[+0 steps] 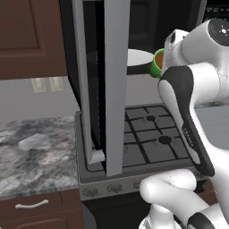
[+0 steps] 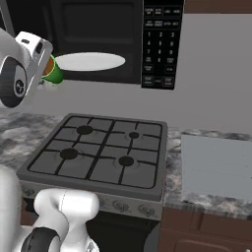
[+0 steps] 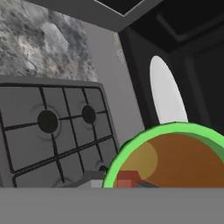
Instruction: Place the microwavable item in the microwave. Then, close the microwave door and press the start button.
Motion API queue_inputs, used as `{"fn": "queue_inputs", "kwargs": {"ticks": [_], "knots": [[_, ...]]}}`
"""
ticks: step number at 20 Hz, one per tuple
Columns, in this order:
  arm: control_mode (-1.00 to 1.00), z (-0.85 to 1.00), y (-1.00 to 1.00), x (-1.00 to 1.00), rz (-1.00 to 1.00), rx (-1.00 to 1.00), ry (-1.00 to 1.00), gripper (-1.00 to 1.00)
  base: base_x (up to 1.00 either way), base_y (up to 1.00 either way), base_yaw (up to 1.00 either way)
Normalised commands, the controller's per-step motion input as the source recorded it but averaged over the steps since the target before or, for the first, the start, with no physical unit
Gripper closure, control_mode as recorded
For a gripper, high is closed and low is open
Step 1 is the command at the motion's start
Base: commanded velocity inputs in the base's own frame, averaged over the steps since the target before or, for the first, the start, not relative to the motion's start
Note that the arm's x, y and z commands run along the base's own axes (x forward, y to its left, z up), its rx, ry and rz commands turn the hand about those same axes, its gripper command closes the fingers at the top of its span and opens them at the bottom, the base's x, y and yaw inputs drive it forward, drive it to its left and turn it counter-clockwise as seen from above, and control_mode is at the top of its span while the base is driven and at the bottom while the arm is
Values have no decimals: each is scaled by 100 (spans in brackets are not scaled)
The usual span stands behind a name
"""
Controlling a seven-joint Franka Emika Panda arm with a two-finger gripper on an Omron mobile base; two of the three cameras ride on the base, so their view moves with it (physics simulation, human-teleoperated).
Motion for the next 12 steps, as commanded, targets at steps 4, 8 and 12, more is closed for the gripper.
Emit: {"fn": "queue_inputs", "kwargs": {"ticks": [4, 8, 12], "knots": [[-100, 19, 0, 73, 8, 0, 0, 100, 0, 0, 0], [-100, 4, 0, 72, 3, 0, 0, 100, 0, 0, 0], [-100, 0, 0, 70, 0, 0, 3, 100, 0, 0, 0]]}}
